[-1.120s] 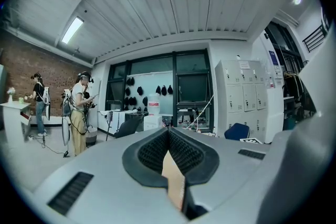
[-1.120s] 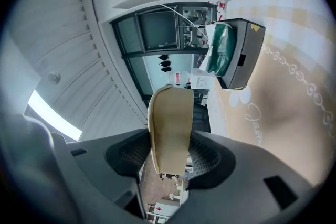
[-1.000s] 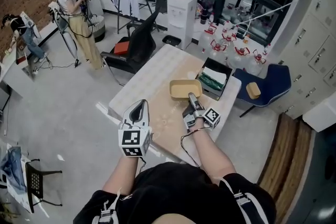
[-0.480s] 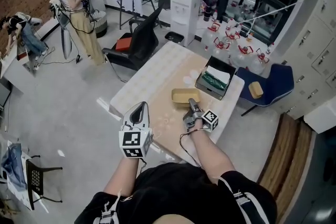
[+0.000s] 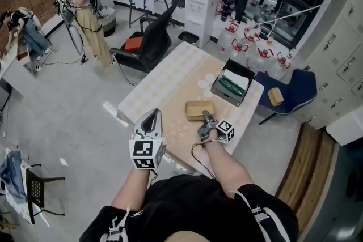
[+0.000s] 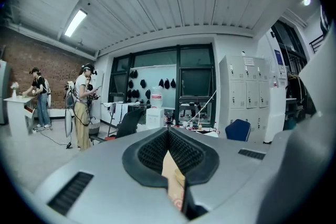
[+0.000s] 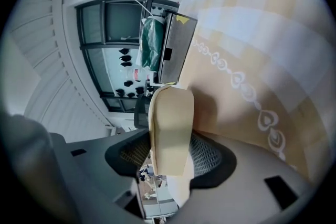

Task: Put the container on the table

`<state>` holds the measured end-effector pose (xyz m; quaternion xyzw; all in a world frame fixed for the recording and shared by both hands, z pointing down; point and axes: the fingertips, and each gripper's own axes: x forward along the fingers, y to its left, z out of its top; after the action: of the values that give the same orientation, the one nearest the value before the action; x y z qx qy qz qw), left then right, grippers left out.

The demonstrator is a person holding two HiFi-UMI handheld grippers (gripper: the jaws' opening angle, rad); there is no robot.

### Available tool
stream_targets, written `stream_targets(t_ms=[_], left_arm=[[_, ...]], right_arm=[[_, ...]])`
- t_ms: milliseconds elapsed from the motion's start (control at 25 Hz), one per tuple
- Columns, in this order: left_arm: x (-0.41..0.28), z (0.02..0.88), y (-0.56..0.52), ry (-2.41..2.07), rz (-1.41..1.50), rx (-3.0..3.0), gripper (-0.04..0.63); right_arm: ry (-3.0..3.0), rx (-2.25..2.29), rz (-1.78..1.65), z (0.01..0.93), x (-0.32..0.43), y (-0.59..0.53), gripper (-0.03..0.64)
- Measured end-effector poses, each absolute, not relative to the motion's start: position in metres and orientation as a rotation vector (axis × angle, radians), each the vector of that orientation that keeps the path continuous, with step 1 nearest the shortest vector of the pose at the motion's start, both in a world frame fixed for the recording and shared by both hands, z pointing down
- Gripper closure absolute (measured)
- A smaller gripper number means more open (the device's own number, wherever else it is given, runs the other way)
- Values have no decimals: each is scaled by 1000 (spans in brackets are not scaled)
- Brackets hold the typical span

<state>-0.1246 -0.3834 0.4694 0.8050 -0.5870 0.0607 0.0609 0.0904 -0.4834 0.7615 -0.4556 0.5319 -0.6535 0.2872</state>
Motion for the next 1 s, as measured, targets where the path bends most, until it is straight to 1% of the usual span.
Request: stream_targets(t_ms=[120, 320, 520, 600, 720, 760, 880, 1000], left_arm=[[-122, 469, -383, -1764, 182, 2440, 583], [-111, 467, -384, -1728, 167, 2469, 583], [-99, 466, -386, -1679, 152, 2502, 583], [-92, 467, -388, -1655, 147, 2516, 583], [-80, 467, -389, -1614, 144, 2535, 583], [-75, 466, -389, -1602, 142, 2542, 583], [-63, 465, -389, -1569, 140, 2562, 583], [-53, 463, -387, -1539, 134, 2582, 583]], right_arm=[[1472, -1283, -1764, 766, 91, -479, 367], [1599, -1394, -1758, 768, 97, -466, 319], [1860, -1526, -1718, 760, 104, -439, 311], [1959, -1576, -1640, 747, 113, -433, 319], [2156, -1702, -1385, 704, 126, -433, 353], [2226, -1750, -1266, 684, 129, -435, 376], [2397, -1879, -820, 615, 136, -441, 465], [2437, -1980, -370, 544, 142, -441, 566]])
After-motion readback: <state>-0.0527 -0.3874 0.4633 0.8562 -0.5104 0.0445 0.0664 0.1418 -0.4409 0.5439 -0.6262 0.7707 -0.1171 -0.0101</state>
